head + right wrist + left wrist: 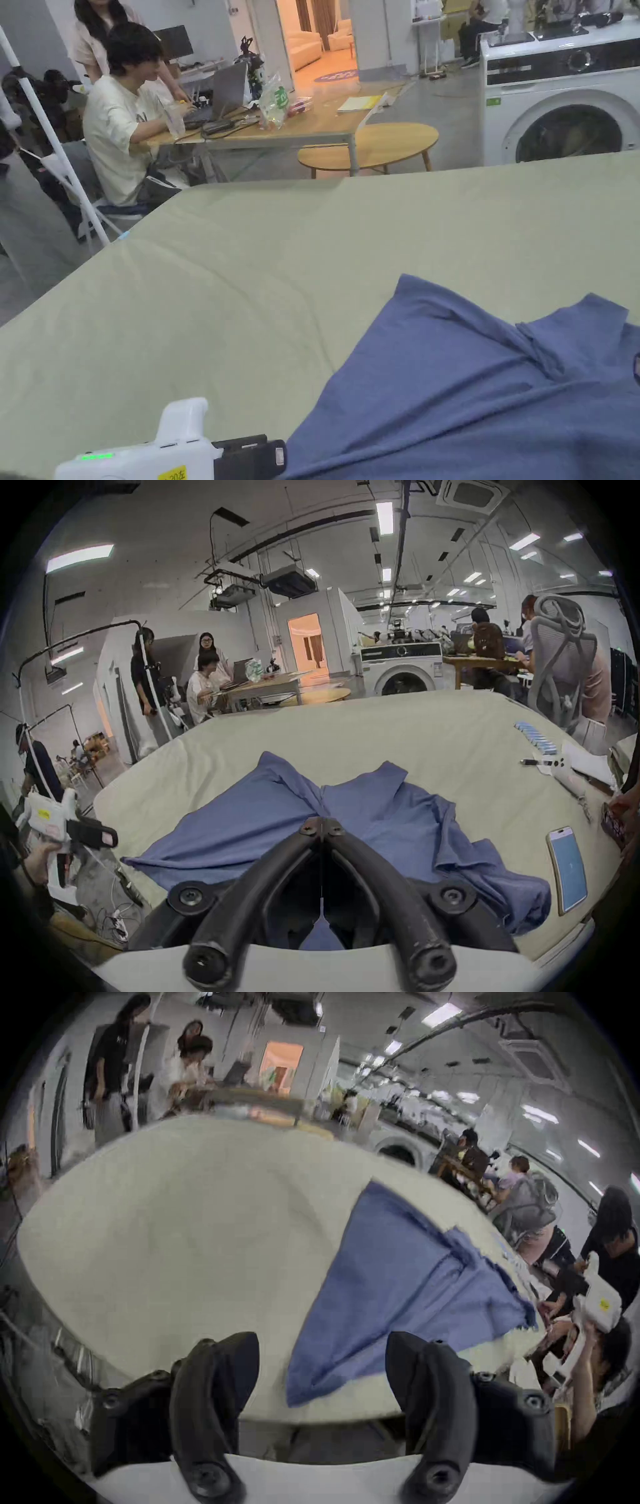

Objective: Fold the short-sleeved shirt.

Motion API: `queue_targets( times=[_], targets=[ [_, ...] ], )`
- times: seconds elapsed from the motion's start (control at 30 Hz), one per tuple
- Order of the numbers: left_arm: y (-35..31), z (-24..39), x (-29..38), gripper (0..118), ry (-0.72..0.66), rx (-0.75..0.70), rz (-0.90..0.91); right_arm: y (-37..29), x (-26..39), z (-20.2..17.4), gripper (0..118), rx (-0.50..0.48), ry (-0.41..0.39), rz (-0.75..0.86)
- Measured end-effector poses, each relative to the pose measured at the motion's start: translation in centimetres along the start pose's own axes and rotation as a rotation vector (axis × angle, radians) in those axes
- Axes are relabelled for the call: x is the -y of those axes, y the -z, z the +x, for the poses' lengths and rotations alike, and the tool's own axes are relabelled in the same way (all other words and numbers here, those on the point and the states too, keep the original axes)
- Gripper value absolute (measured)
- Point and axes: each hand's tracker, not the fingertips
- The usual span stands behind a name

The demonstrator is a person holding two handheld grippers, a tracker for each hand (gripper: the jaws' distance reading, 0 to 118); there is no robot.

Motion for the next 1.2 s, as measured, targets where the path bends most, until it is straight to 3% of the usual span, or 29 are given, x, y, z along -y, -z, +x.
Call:
queue_targets(
  times=[0.1,0.17,0.2,0.23,0.27,0.43,0.6,0.63,0.7,0.73,0.77,1.0,1.1,1.13,1.2],
  targets=[
    [1.6,-0.1,0.8,76,-0.01,0.008,-0.035,0.0,0.1,-0.3,0,0.0,-0.001,-0.01],
    [3.0,0.0,0.8,66,-0.004,-0.015,-0.045,0.0,0.1,-0.2,0,-0.003,0.016,-0.017],
    [3.8,-0.1,0.8,50,-0.001,-0.037,-0.069,0.0,0.2,-0.2,0,-0.001,0.018,-0.019],
    [4.5,-0.2,0.8,23,-0.009,-0.055,-0.099,-0.2,0.2,-0.1,0,0.003,0.016,-0.022],
    [5.1,-0.3,0.8,13,-0.004,-0.052,-0.096,-0.4,0.4,0.0,0,0.013,0.009,-0.024],
    [6.1,-0.1,0.8,4,0.0,-0.053,-0.095,-1.5,0.3,1.3,0,0.053,-0.023,-0.035],
    [5.9,0.2,1.2,3,0.043,-0.076,-0.098,-1.4,-2.0,4.6,0,0.095,-0.019,-0.021],
    [6.0,0.3,1.2,3,0.056,-0.082,-0.103,-0.9,-3.0,5.4,16,0.107,-0.023,-0.029],
    [6.3,0.6,1.1,3,0.08,-0.094,-0.111,0.2,-5.1,7.4,63,0.114,-0.02,-0.073],
    [6.2,0.9,1.3,3,0.089,-0.098,-0.114,1.1,-5.8,8.3,79,0.107,-0.008,-0.079],
    [5.8,1.3,1.5,3,0.094,-0.099,-0.115,2.4,-6.6,9.1,80,0.103,0.019,-0.12],
    [5.0,0.9,1.8,3,0.059,-0.09,-0.108,16.0,-7.9,15.2,80,0.16,0.128,-0.49],
    [4.8,0.6,1.8,3,0.038,-0.079,-0.112,19.3,-6.1,16.4,80,0.226,0.087,-0.624],
    [4.8,0.5,1.7,3,0.029,-0.076,-0.111,19.7,-5.6,16.5,69,0.246,0.079,-0.649],
    [4.7,0.5,1.9,3,0.015,-0.068,-0.111,20.3,-4.8,16.7,20,0.304,0.063,-0.677]
  ],
)
